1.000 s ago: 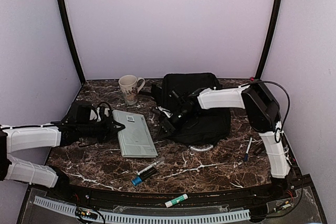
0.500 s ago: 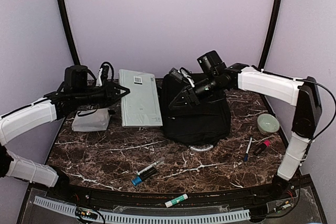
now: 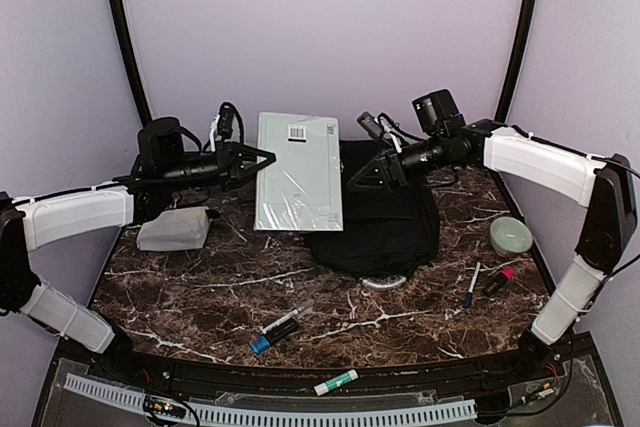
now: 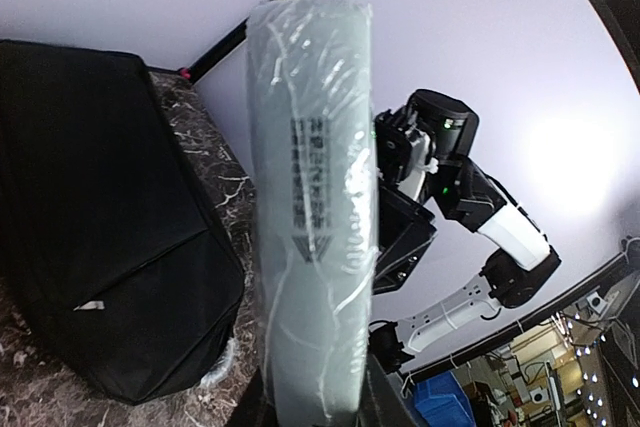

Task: Pack the student bag
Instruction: Pick up the book from the center of the board.

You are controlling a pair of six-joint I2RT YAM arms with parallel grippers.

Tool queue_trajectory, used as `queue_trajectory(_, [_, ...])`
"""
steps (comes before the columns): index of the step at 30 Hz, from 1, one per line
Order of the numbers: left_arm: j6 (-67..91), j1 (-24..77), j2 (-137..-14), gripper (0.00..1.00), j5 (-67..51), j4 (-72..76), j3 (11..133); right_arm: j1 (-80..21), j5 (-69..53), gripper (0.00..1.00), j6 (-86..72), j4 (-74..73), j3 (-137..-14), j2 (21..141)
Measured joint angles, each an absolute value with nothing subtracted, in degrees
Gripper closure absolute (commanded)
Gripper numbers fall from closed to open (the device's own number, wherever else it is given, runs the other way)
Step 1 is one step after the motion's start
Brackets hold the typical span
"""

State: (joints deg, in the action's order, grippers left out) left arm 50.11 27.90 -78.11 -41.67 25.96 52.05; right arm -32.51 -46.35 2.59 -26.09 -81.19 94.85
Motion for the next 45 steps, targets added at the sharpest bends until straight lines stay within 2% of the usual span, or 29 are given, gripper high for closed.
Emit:
queue_trajectory(7, [55.2,29.9,-83.0,1.00,-44.4,39.6,52.0,-32.5,-49.7,0.23,-3.9,-18.7,-80.9,95.0])
queue_trajectory(11, [57.6,30.2,-84.8,1.00,-44.6,44.7,52.0,-32.5,-53.5,0.28,-9.3,-12.9,-79.4,95.2])
queue_trajectory(16, [59.6,30.2,-86.0,1.00,-44.2,50.2,51.5,-32.5,-59.0,0.37,-18.5,-3.5,-76.1,95.6])
queue_trajectory(17, [59.9,30.2,-86.4,1.00,-44.1,51.0,51.5,-32.5,-59.7,0.42,-19.8,-2.2,-75.7,95.7])
queue_trajectory(26, [61.1,30.3,-89.1,1.00,-43.3,53.3,51.5,-32.4,-62.1,0.59,-29.3,4.9,-75.5,96.6])
queue_trajectory(33, [60.0,30.4,-89.1,1.00,-42.2,53.4,51.5,-32.2,-61.4,0.83,-34.0,5.8,-76.1,97.8])
queue_trajectory(36, [58.2,30.4,-89.3,0.72,-42.0,53.1,51.5,-32.1,-62.8,0.94,-36.2,7.3,-76.2,98.3])
queue_trajectory(38, [57.1,30.3,-89.6,0.60,-41.6,53.1,51.5,-31.8,-63.0,1.00,-37.0,8.2,-76.1,98.4])
queue_trajectory(41, [53.9,30.4,-90.2,0.52,-39.4,51.2,51.5,-31.2,-63.0,1.00,-39.7,10.7,-74.8,98.5])
queue_trajectory(45, [49.1,30.4,-91.9,0.49,-36.9,46.0,51.6,-27.7,-64.1,1.00,-43.3,12.9,-71.3,98.5])
